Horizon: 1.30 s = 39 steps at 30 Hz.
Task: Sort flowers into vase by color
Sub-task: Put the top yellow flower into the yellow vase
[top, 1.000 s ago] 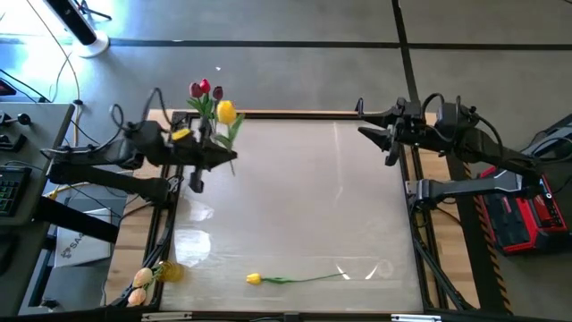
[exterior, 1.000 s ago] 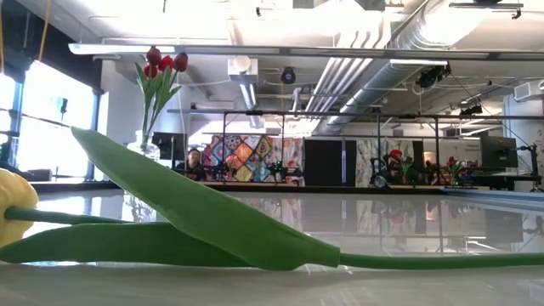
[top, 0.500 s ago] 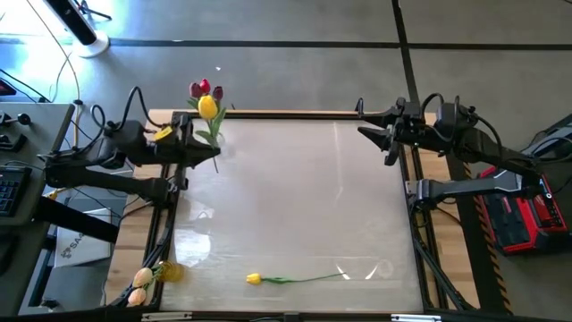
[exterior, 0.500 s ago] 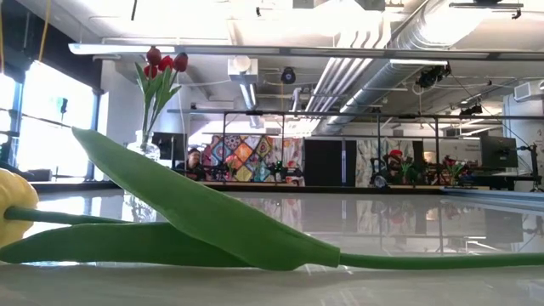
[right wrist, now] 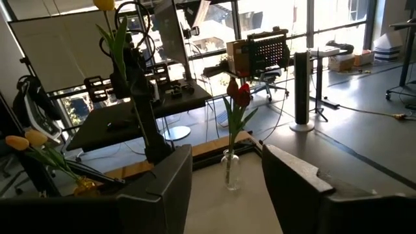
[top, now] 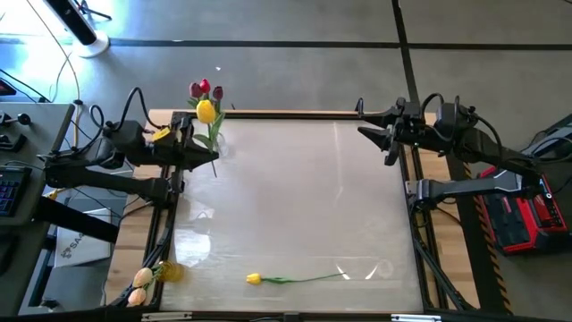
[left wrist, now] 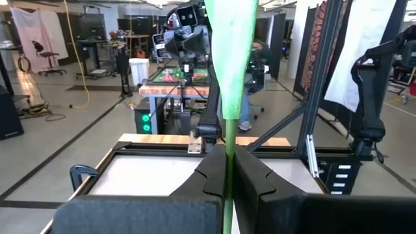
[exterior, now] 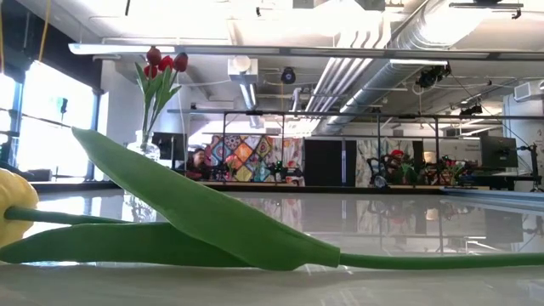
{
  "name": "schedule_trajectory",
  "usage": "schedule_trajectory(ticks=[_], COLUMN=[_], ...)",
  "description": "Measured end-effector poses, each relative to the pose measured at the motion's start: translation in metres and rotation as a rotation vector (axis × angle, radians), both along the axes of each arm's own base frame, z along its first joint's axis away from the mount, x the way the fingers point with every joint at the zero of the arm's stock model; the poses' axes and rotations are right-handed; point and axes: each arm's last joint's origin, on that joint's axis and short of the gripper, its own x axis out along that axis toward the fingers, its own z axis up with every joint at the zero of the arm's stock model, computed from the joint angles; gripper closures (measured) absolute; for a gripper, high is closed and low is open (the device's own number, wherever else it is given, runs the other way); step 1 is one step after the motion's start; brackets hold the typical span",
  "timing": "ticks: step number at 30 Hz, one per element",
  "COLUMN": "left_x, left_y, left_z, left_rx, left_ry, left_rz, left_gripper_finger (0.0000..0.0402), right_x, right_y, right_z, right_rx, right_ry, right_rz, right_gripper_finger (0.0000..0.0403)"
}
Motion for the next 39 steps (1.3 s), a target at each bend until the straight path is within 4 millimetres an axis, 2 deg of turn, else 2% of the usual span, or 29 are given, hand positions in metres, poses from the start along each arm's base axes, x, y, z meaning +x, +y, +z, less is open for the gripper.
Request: schedule_trajectory(ticks=[22,39], left_x=[0.0001,0.0011], left_y=[-0.0001,-0.0043], left_z=[0.0005,-0.0003], left_rx=[-0.015,0.001], left_ry=[-0.005,0.001], left_rz=[-0.001,-0.149], left_gripper_finger=[0.0401,0.0401], right_x=[0.0,-0.0001], right_y=[0.0,0.0], right_z=[0.0,0.0], right_rx=[0.0,0.0], right_ry=[0.0,0.0], right_rz=[-0.001,-0.001], right_gripper_finger=[0.0229,0.0229])
